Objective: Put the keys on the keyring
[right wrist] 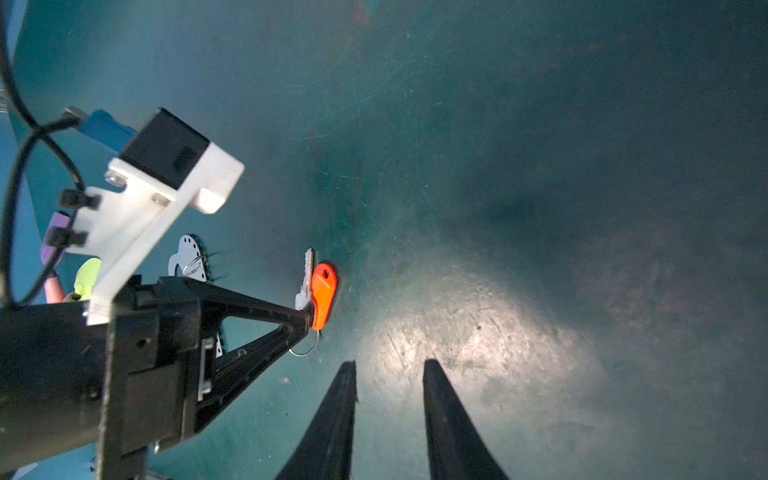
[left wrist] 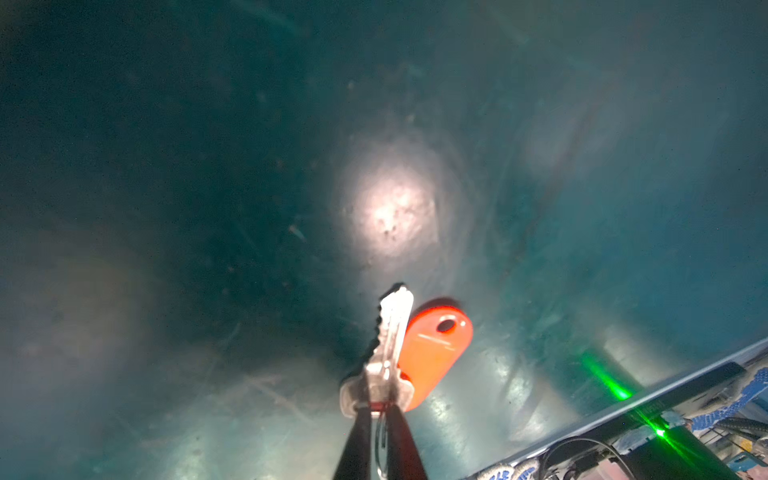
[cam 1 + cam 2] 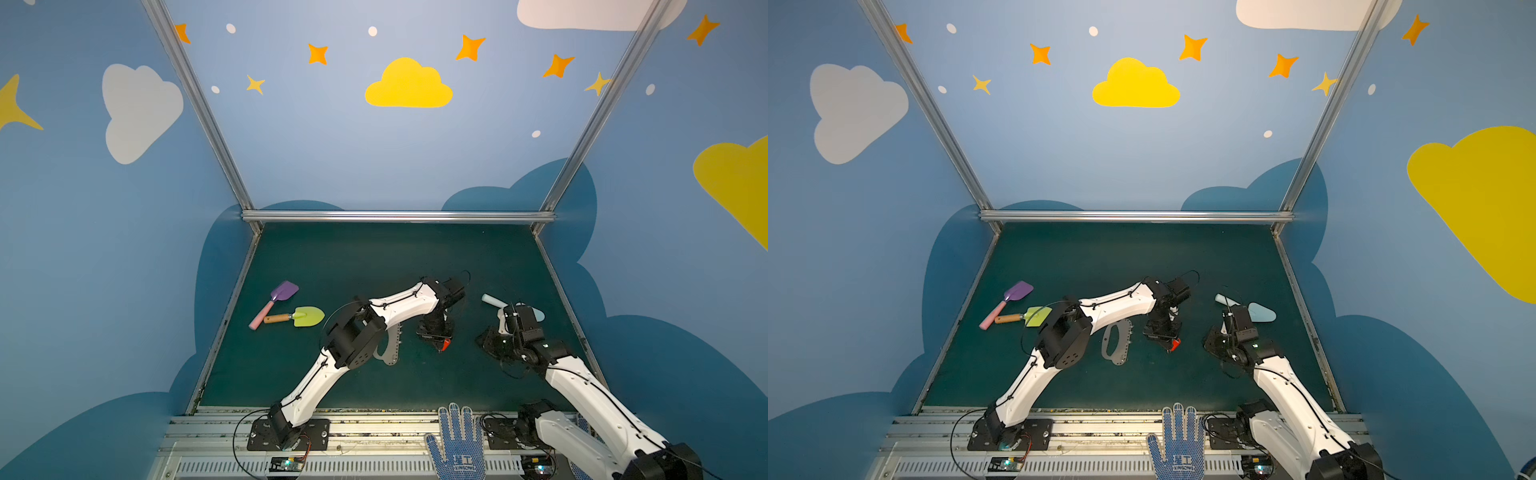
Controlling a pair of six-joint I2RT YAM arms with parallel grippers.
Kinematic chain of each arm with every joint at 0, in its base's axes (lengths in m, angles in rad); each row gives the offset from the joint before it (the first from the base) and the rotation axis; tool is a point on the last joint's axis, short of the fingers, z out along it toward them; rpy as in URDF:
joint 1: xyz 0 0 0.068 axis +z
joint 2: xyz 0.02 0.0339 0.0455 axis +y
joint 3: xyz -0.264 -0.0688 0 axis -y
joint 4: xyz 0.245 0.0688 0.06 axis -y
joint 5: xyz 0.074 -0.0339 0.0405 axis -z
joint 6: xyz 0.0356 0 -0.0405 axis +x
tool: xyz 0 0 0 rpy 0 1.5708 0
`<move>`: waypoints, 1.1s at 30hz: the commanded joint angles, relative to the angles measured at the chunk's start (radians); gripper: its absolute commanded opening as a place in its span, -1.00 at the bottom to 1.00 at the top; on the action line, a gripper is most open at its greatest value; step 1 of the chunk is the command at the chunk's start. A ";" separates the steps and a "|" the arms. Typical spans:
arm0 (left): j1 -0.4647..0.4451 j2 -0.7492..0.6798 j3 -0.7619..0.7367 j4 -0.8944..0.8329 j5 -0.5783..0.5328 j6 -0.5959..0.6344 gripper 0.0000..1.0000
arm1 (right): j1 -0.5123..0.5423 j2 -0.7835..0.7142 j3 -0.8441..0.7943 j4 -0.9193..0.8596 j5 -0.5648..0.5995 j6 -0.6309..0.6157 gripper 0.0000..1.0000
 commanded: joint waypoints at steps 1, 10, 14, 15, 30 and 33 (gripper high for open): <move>0.002 0.005 0.039 -0.047 -0.027 0.018 -0.78 | -0.004 -0.014 -0.007 -0.016 0.008 0.001 -0.39; 0.017 -0.091 0.088 -0.140 -0.151 0.111 -0.92 | 0.007 0.003 0.014 0.064 -0.157 -0.072 -0.38; 0.038 -0.180 0.100 -0.198 -0.232 0.180 -0.92 | 0.028 -0.008 0.060 0.124 -0.217 -0.124 -0.38; 0.048 -0.209 0.107 -0.213 -0.248 0.198 -0.92 | 0.032 -0.010 0.077 0.143 -0.235 -0.137 -0.38; 0.148 -0.407 0.301 -0.314 -0.006 0.460 -0.92 | 0.046 -0.052 0.261 0.417 -0.523 -0.242 -0.28; 0.148 -0.447 0.287 -0.301 0.057 0.491 -0.92 | 0.047 -0.045 0.255 0.516 -0.600 -0.206 -0.22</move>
